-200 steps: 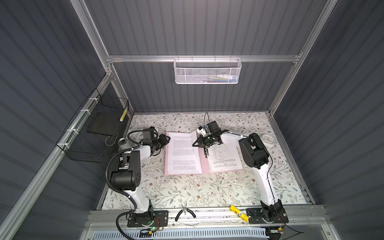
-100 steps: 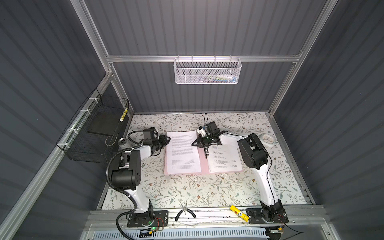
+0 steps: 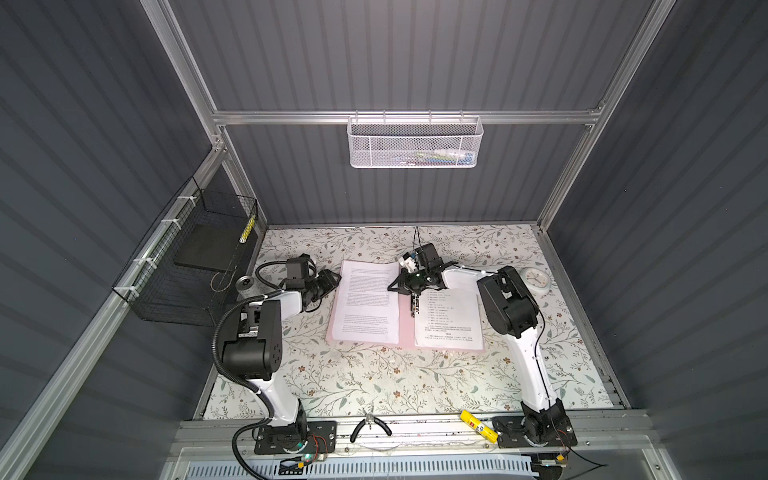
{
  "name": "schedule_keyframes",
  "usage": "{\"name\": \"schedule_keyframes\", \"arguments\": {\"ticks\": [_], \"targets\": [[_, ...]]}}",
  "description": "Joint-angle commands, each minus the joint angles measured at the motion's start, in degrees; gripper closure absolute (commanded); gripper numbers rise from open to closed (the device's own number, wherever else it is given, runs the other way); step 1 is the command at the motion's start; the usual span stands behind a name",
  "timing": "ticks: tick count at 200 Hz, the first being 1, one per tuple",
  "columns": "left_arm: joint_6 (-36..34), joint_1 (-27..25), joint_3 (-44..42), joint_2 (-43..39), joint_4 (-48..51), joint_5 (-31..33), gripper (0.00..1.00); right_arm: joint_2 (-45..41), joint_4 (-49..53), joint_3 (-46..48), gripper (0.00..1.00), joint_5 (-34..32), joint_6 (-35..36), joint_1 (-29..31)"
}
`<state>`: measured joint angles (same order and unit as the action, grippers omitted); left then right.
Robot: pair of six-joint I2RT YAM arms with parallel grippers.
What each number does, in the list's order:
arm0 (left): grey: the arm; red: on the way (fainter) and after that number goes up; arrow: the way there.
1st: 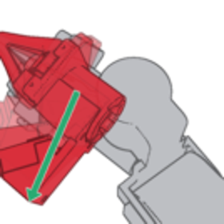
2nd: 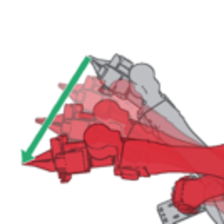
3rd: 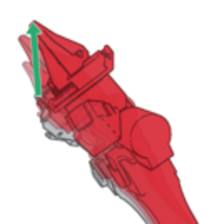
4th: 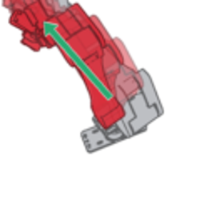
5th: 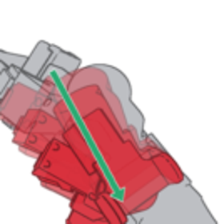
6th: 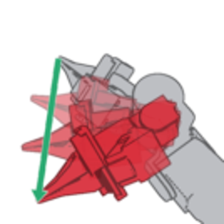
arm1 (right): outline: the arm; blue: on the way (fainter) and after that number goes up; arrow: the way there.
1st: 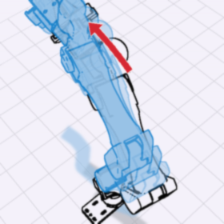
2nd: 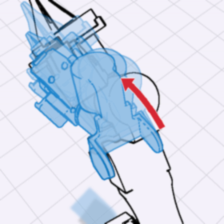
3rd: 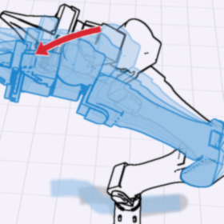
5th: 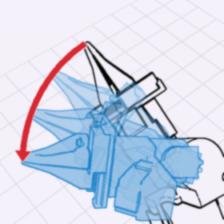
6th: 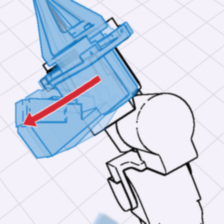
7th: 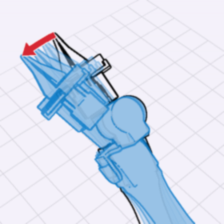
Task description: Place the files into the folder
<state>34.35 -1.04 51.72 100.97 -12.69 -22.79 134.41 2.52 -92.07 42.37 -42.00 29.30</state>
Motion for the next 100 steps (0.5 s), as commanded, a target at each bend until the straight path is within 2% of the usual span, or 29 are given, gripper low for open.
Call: {"name": "schedule_keyframes", "arguments": {"ticks": [1,100], "targets": [[-0.25,0.16,1.34,1.24,2.21,-0.17,0.50,-2.30,-1.33,1.19,1.00,0.13,-1.60,-0.12],[1.01,-0.18,-8.24,-3.11,4.75,-0.91,0.47,-4.58,-2.03,3.34,1.00,-0.09,-2.53,-0.12]]}}
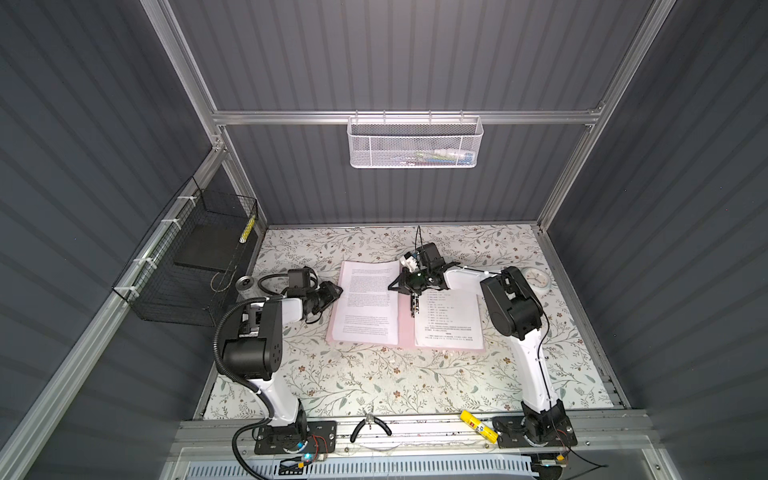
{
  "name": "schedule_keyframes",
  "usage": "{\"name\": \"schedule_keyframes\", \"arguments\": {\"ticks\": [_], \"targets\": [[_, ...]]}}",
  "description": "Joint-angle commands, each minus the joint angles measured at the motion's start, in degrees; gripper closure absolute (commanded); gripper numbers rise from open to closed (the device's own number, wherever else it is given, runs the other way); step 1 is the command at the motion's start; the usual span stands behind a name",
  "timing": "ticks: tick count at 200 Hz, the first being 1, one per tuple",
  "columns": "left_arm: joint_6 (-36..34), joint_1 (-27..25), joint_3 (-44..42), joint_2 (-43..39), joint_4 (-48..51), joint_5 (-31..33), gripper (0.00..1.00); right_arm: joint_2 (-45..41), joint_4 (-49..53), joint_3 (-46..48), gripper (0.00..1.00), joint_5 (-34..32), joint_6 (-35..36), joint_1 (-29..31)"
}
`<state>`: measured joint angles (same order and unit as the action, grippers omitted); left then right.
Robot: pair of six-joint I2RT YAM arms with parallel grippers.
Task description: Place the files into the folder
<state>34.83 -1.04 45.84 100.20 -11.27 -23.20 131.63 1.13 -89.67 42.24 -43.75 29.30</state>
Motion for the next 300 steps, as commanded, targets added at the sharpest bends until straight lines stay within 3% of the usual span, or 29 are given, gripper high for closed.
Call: {"name": "schedule_keyframes", "arguments": {"ticks": [1,204,300], "targets": [[0.52,-0.19,-2.44,-2.41,3.34,-0.47,0.47,-1.72,-0.66,0.96,1.00,0.04,-0.80,-0.12],[4.02,-1.25,-6.97,-3.97,-1.96,-2.81,0.48,0.50,-8.40,4.50,1.00,-4.16,-13.04,2.26],[4.16,-1.33,-8.05,-5.08,-2.27,-2.57,0.48,-1.54,-10.74,7.49,1.00,-6.47,-14.29,2.02]]}}
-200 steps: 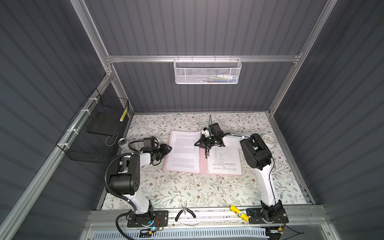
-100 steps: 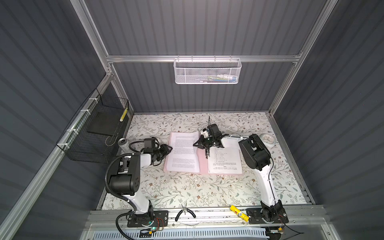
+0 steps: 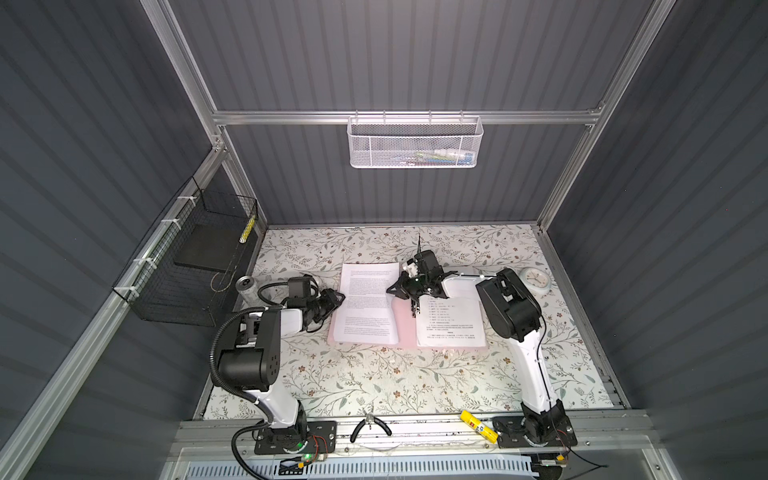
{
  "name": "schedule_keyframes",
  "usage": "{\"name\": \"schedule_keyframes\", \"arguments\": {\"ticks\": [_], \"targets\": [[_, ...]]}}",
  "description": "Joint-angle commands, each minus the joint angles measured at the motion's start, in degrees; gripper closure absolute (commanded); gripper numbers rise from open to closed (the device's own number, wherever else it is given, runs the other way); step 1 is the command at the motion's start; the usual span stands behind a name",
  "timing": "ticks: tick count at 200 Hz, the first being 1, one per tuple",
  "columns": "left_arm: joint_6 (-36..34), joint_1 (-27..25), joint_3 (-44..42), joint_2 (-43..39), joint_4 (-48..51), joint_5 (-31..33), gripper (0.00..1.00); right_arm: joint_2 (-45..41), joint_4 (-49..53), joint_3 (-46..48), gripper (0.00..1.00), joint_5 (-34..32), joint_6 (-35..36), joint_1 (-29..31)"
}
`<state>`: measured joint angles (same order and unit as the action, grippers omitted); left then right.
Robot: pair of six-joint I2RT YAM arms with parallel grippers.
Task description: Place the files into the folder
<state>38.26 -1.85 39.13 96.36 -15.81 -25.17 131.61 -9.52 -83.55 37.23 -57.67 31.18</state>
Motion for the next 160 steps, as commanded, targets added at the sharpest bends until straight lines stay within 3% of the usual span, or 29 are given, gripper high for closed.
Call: {"name": "schedule_keyframes", "arguments": {"ticks": [1,160], "targets": [[0.75,-0.53,-1.39,-1.25,2.28,-0.64,0.48,-1.53,-0.04,1.37,1.00,-1.46,-0.31,0.12],[0.31,-0.59,-1.08,-2.79,3.79,0.04,0.48,-3.69,-0.43,2.25,1.00,0.21,2.12,-0.95]]}}
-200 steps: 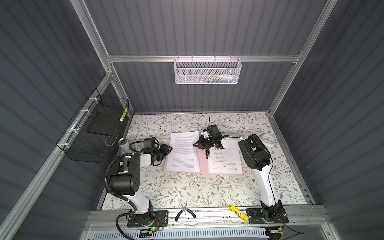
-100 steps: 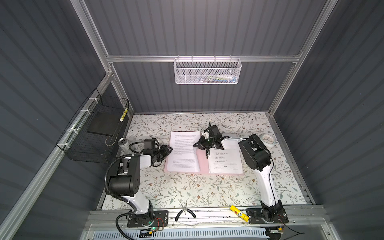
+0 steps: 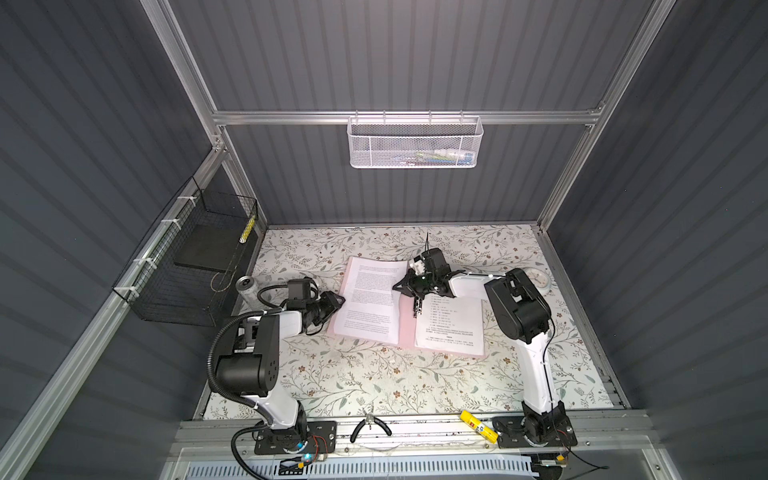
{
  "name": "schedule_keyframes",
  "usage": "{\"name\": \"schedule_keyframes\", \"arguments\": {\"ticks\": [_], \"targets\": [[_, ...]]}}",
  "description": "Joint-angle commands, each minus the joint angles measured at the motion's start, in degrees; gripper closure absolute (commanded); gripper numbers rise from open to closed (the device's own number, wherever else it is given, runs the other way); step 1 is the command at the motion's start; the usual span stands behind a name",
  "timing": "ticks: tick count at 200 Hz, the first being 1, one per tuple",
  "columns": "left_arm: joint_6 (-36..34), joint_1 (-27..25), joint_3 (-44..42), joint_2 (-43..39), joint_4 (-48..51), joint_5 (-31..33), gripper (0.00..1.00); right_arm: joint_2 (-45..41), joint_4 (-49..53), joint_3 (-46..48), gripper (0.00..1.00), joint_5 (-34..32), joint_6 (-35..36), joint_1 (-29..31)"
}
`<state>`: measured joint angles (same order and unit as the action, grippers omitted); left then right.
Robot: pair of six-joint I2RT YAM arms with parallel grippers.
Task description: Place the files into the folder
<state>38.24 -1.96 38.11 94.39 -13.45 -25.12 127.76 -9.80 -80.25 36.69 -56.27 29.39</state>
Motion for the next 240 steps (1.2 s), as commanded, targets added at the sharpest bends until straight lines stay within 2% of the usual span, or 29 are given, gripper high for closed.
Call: {"name": "schedule_keyframes", "arguments": {"ticks": [1,57,93,105,123,139,171,206,226,240], "targets": [[0.38,-0.49,-0.05,-0.80,1.42,-0.01,0.48,0.22,-0.22,-1.05,1.00,0.75,0.68,0.84],[0.40,-0.59,-0.05,-0.87,1.24,-0.28,0.48,1.52,-2.22,-0.67,1.00,0.21,-1.97,2.12],[1.05,-0.59,-0.96,-1.34,-0.09,-0.54,0.49,1.43,-0.83,-1.37,1.00,0.74,-0.77,2.03],[1.46,-0.59,-1.49,-1.86,-0.65,-0.63,0.50,1.11,0.76,-1.82,0.78,0.76,0.54,2.03],[1.58,-0.59,-2.09,-2.75,-0.79,-0.39,0.50,0.11,1.75,-1.39,0.59,1.21,1.73,1.98],[1.66,-0.59,-2.25,-3.15,-0.93,-0.28,0.51,-1.31,1.70,-0.02,0.55,1.91,2.19,2.08],[2.04,-0.59,-2.45,-3.41,-1.79,-0.80,0.52,-4.48,1.73,4.54,0.55,1.75,2.75,2.26],[2.09,-0.59,-3.15,-4.43,-2.27,-0.81,0.53,-7.09,1.54,7.36,0.60,2.15,3.26,2.29],[2.10,-0.59,-3.65,-4.65,-2.93,-0.72,0.53,-7.00,1.06,7.70,0.70,2.88,2.88,2.52],[2.14,-0.59,-3.79,-4.74,-3.20,-0.72,0.54,-6.70,0.53,7.84,0.85,3.30,2.42,2.61]]}}
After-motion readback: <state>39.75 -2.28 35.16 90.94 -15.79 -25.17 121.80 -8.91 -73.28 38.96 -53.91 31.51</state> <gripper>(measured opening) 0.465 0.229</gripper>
